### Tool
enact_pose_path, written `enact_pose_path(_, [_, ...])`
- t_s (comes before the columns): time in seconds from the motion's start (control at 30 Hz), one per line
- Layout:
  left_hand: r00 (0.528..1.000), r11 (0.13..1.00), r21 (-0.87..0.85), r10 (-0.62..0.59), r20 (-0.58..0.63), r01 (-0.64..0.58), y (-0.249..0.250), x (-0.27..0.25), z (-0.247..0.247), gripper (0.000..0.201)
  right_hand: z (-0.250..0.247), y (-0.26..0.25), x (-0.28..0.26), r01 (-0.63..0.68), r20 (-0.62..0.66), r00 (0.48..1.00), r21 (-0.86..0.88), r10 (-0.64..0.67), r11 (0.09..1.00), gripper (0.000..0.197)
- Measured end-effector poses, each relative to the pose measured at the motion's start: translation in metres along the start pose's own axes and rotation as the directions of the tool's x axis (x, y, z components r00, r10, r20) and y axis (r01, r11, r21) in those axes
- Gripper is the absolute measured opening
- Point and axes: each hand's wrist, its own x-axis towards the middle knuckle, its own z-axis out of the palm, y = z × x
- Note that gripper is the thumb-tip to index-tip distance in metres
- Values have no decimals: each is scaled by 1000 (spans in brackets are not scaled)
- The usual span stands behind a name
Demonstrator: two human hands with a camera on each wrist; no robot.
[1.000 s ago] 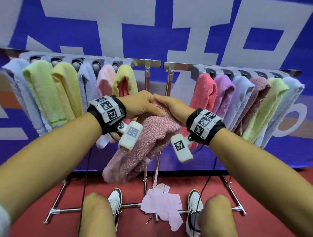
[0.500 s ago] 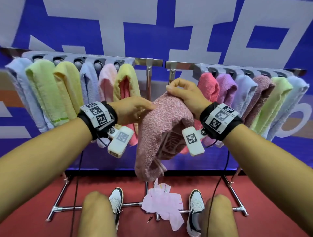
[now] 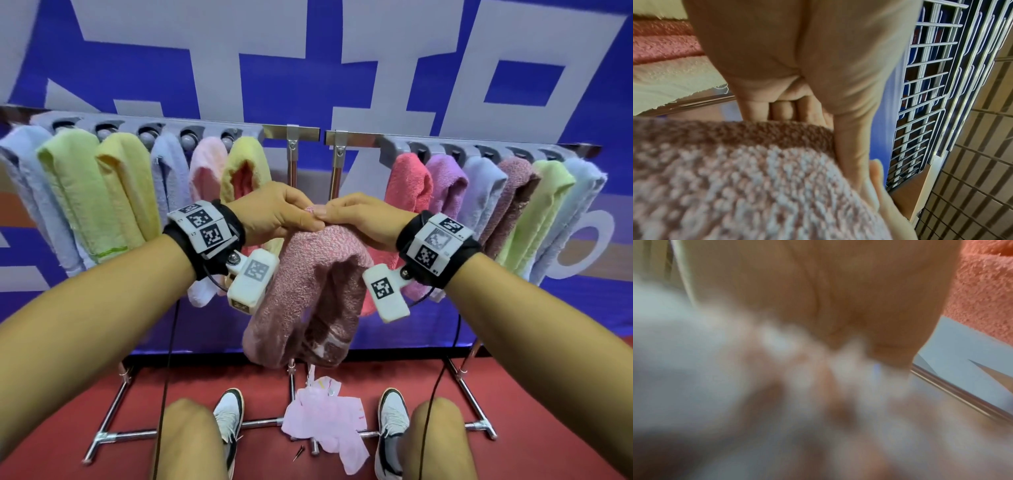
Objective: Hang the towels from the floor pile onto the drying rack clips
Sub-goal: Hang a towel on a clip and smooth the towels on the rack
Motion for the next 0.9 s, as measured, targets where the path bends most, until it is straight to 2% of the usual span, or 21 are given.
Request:
enact_pose_path(0.07, [1000,999,-40,7,-18,-8,2,3,-1,15,-2,-7,-5,31,-28,999,37,-30,999,53])
enact_pose_path(0.13, [999,998,-69,-11,35,13,9,4,0,20,-9,-10,-7,124,-90,989,98,-115,987,52])
enact_pose_path(0.2, [988,993,-82,-71,139,83,17,4,5,32,-14,-15,-10,189,-140,976,149,-169,971,54])
enact_pose_path(0.27, [974,981,-102,-143,176,162,24,5,11,34,-20,-19,-12,200,-213,961,100,-176,975,42])
enact_pose_path(0.33, [976,976,-127,-158,150,177,30,8,18,30,-31,-18,-15,182,-282,946,50,-161,982,40])
enact_pose_path(0.43, [986,976,-174,-115,117,134,35,15,31,28,-46,-11,-23,47,-296,954,10,-42,999,62])
enact_pose_path(0.53, [991,980,-159,-103,91,116,35,24,44,31,-58,-2,-33,-74,-278,959,-56,56,996,53])
enact_pose_path(0.6, [989,983,-131,-114,92,125,34,31,51,36,-66,-1,-40,-97,-264,959,16,98,995,52])
enact_pose_path(0.67, [991,985,-126,-105,81,114,36,39,56,38,-77,-6,-45,-72,-261,961,94,94,993,56])
enact_pose_path(0.8, [993,974,-226,11,119,16,52,58,63,41,-101,-19,-51,79,-338,941,177,-15,981,24])
enact_pose_path(0.9, [985,972,-237,34,170,8,59,71,66,30,-116,-19,-46,170,-393,915,167,-93,971,17])
